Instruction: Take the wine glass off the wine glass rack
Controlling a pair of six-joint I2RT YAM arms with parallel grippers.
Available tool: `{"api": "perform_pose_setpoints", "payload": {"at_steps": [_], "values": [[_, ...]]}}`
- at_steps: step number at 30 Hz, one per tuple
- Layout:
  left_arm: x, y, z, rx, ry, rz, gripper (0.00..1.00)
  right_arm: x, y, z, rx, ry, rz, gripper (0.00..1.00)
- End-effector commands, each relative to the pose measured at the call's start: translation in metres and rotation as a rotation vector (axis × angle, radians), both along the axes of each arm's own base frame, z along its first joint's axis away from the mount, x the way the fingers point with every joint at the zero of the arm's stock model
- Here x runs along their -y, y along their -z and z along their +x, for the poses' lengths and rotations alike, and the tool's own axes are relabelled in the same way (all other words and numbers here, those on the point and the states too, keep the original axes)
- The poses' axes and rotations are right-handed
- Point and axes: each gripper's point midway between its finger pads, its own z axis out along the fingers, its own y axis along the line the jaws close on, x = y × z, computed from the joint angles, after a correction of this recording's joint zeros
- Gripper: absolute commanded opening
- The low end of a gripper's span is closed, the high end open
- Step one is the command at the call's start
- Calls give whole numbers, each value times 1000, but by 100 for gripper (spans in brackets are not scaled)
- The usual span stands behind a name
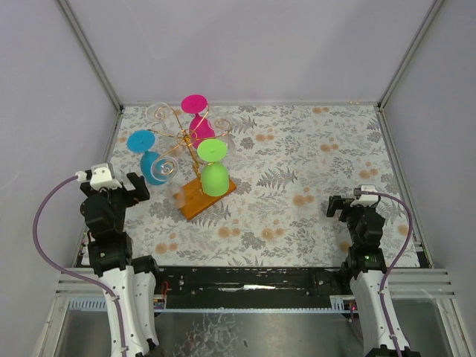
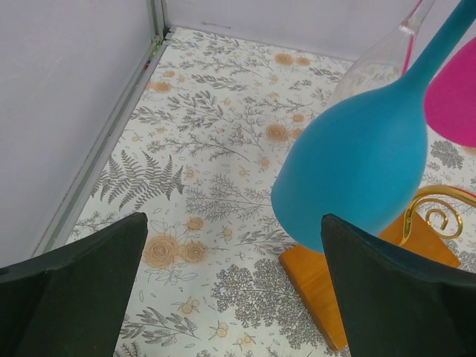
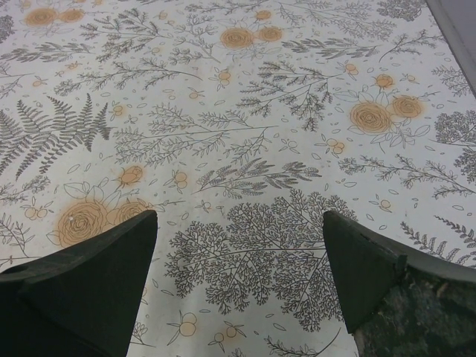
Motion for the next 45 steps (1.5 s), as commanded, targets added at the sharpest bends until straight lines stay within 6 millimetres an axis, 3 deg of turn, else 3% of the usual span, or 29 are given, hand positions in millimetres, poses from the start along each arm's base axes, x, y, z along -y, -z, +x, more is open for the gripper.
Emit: {"api": "perform_pose_setpoints", "payload": {"at_steps": [1,5,11,14,18,21,24,27,28,32,37,42,45], "values": [[-2,-20,-10,7,-38,-18,100,8,19,-3,-6,52,6,99],[-1,-26,-18,-5,-46,-19,100,9,16,-3,-3,59,6,99],[-1,-46,-30,-6,-68,-20,100,12,-8,-4,13,79,6,99],[1,-59,-36,-7,-65,-16,100,33,-24,-8,28,217,26,99],[2,-83,-37,-25,-59,-10,100,61,-62,-11,101,402,61,99],[1,-107,-32,-31,-56,-12,100,57,-97,2,161,370,69,99],[2,-136,-24,-32,-36,-22,100,57,-122,17,156,406,184,99],[3,-146,-11,-98,-22,-81,100,60,-125,35,-11,501,286,99],[3,-148,-6,-120,-24,-109,100,60,-139,43,-49,520,315,99],[11,-158,12,-130,18,-201,100,41,-146,69,-254,452,344,99],[17,-167,32,-140,58,-283,100,7,-178,101,-220,234,411,99],[29,-161,48,-163,131,-405,100,-29,-194,114,-278,83,548,99],[25,-155,54,-168,143,-493,100,-45,-201,117,-292,-13,581,100]]}}
